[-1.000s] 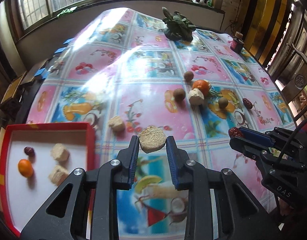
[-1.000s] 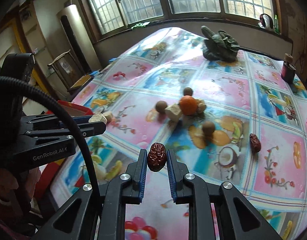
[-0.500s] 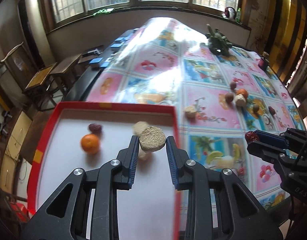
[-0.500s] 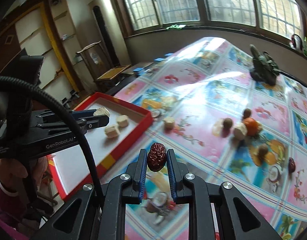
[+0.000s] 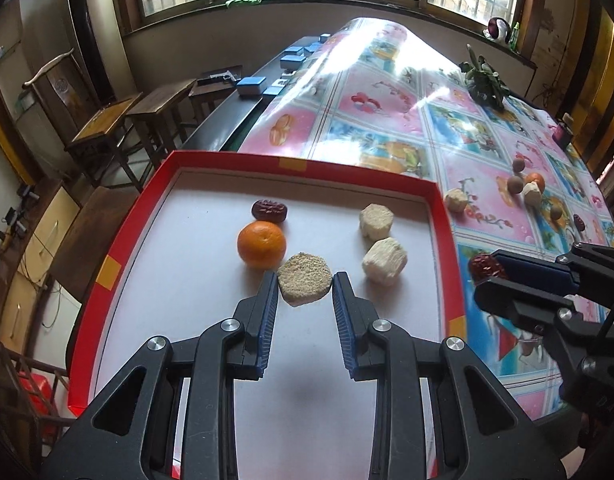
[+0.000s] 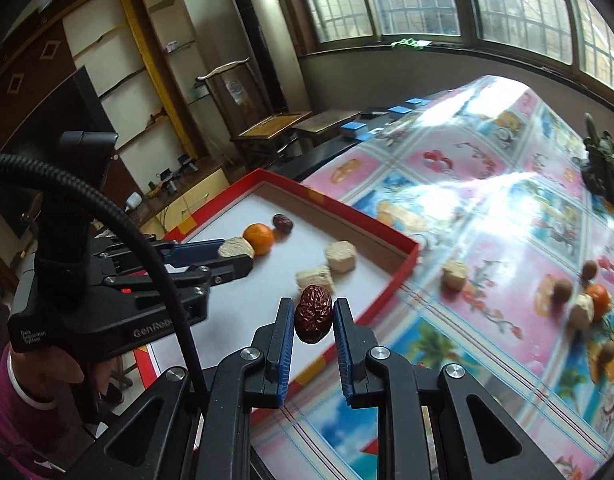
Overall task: Organize fruits
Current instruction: 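Release the puffed cake into the red tray with the left tool while the right tool drops the date there, then move both open tools back over the remaining fruits on the tablecloth, then grasp a brown round fruit with the left tool while the right tool grasps another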
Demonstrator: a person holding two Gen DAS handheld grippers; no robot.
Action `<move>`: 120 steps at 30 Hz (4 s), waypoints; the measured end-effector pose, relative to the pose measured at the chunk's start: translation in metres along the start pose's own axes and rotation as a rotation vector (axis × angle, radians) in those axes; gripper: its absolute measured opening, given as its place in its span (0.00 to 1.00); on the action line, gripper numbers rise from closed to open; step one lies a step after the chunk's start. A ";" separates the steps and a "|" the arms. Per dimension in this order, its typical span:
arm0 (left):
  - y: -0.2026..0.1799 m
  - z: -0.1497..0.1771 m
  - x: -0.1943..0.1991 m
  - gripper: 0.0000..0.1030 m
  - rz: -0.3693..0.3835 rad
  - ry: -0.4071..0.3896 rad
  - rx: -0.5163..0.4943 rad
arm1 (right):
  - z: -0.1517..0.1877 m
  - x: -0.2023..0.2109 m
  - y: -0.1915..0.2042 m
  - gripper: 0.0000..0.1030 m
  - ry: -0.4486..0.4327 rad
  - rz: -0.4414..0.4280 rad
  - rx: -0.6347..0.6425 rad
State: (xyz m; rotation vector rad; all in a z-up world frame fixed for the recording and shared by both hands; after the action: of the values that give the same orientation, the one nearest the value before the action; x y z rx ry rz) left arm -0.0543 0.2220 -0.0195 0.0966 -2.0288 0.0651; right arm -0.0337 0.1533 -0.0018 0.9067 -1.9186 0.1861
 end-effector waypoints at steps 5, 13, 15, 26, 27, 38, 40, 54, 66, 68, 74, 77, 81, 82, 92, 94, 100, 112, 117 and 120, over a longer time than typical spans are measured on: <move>0.012 0.003 -0.010 0.26 -0.005 0.021 0.019 | -0.003 -0.027 0.014 0.18 0.046 -0.023 0.030; 0.019 0.004 -0.020 0.26 -0.022 0.035 0.027 | -0.002 -0.059 0.019 0.18 0.109 -0.026 0.053; 0.020 0.005 -0.021 0.26 -0.023 0.037 0.029 | -0.001 -0.064 0.018 0.18 0.119 -0.025 0.052; 0.023 0.005 -0.024 0.26 -0.089 0.034 0.049 | 0.000 -0.082 0.010 0.18 0.136 0.100 0.027; 0.023 0.005 -0.025 0.26 -0.089 0.038 0.053 | 0.000 -0.082 0.010 0.18 0.135 0.102 0.024; 0.014 -0.001 0.000 0.58 -0.091 -0.028 0.076 | 0.001 -0.049 0.007 0.34 0.071 0.082 0.009; 0.007 -0.004 0.006 0.58 -0.089 -0.044 0.065 | 0.001 -0.038 0.001 0.37 0.051 0.082 -0.007; -0.087 -0.026 0.017 0.58 0.008 -0.085 -0.031 | 0.033 0.037 -0.080 0.49 -0.015 0.226 -0.145; -0.165 -0.038 0.004 0.58 0.053 -0.058 -0.141 | 0.079 0.091 -0.161 0.57 -0.047 0.327 -0.268; -0.175 -0.039 -0.001 0.58 0.060 -0.046 -0.153 | 0.085 0.097 -0.173 0.57 -0.054 0.321 -0.297; -0.200 -0.039 -0.020 0.58 0.123 0.027 -0.172 | 0.102 0.106 -0.206 0.58 -0.060 0.335 -0.376; -0.213 -0.041 -0.027 0.58 0.142 0.048 -0.192 | 0.108 0.106 -0.216 0.58 -0.059 0.325 -0.396; -0.231 -0.049 -0.040 0.58 0.163 0.085 -0.228 | 0.112 0.105 -0.227 0.58 -0.052 0.329 -0.406; -0.236 -0.052 -0.043 0.58 0.170 0.090 -0.241 | 0.112 0.105 -0.229 0.58 -0.049 0.329 -0.405; -0.257 -0.093 -0.081 0.58 0.177 0.119 -0.428 | 0.108 0.101 -0.253 0.58 -0.047 0.315 -0.433; -0.260 -0.098 -0.085 0.58 0.177 0.104 -0.473 | 0.107 0.099 -0.256 0.58 -0.043 0.307 -0.440; -0.278 -0.104 -0.090 0.58 0.199 0.074 -0.605 | 0.100 0.088 -0.263 0.58 -0.022 0.315 -0.434; -0.285 -0.102 -0.102 0.23 0.235 0.095 -0.656 | 0.081 0.070 -0.270 0.58 0.006 0.347 -0.361; -0.280 -0.102 -0.098 0.23 0.230 0.097 -0.629 | 0.075 0.060 -0.278 0.48 0.014 0.353 -0.348; -0.272 -0.103 -0.088 0.23 0.230 0.090 -0.599 | 0.076 0.049 -0.282 0.30 0.048 0.366 -0.335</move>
State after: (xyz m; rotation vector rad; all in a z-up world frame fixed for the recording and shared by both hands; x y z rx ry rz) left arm 0.1024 -0.0359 -0.0516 -0.5069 -1.8821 -0.3862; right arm 0.0864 -0.1089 -0.0685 0.3241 -1.9820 0.0952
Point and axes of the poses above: each gripper's, at about its wrist camera, not at the fingertips, and x roughly against the way its jaws point, y to its left, z to its underside, the point moved 9 cm from there along -x, roughly the way its jaws point, and after that the axes turned 9 degrees about y, right-handed, at the moved point
